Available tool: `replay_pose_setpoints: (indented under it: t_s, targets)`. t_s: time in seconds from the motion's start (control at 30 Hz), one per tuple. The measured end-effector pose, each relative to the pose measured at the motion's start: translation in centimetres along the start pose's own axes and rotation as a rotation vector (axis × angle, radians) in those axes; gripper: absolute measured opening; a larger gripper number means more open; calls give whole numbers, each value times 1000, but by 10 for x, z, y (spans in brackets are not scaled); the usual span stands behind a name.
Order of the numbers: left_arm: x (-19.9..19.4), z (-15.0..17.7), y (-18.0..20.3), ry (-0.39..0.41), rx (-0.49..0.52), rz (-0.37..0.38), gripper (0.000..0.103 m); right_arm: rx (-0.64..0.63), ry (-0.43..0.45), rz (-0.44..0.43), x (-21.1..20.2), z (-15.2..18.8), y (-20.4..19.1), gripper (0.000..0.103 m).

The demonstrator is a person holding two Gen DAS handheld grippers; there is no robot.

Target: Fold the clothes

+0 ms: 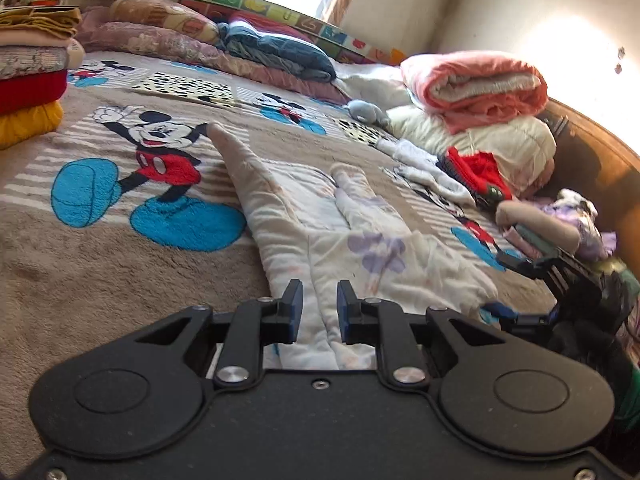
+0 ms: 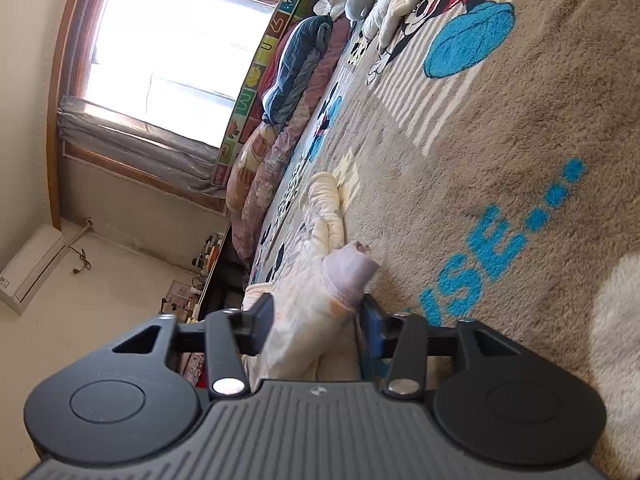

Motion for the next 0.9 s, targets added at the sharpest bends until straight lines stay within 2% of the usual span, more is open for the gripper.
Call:
replay_pose_setpoints:
  t_s: [0.2, 0.23, 0.27, 0.33, 0.47, 0.67, 0.73, 0.83, 0.9]
  targets:
    - [15, -4, -19, -4, -122, -105, 15, -15, -21, -33, 13, 0, 1, 70]
    - [16, -4, -19, -2, -124, -99, 15, -25, -30, -45, 15, 1, 0, 63]
    - [18, -5, -18, 0, -127, -91, 15, -38, -42, -58, 18, 2, 0, 44]
    - [21, -7, -17, 11, -132, -88, 15, -70, -51, -59, 20, 5, 0, 26]
    - [29, -17, -15, 29, -119, -113, 15, -13, -9, -90, 12, 3, 8, 21]
    - [63, -51, -30, 19, -84, -195, 15, 72, 42, -119, -4, -13, 20, 18]
    - [84, -65, -39, -17, -53, -223, 15, 75, 51, -119, -7, -18, 23, 18]
    - [116, -81, -53, -82, 14, -304, 15, 109, 52, -88, -8, -20, 27, 18]
    - [131, -86, -60, -115, 38, -313, 15, 141, 45, -74, -11, -16, 28, 21]
Point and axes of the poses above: each gripper's, at about its wrist camera, not at the fingertips, and x roughly the way its jaws point, y to its right, z to its underside, the point moved 3 cm from there along x, roughly the way its jaws point, and after that the axes turned 1 degree about y, right-handed, at the moved point
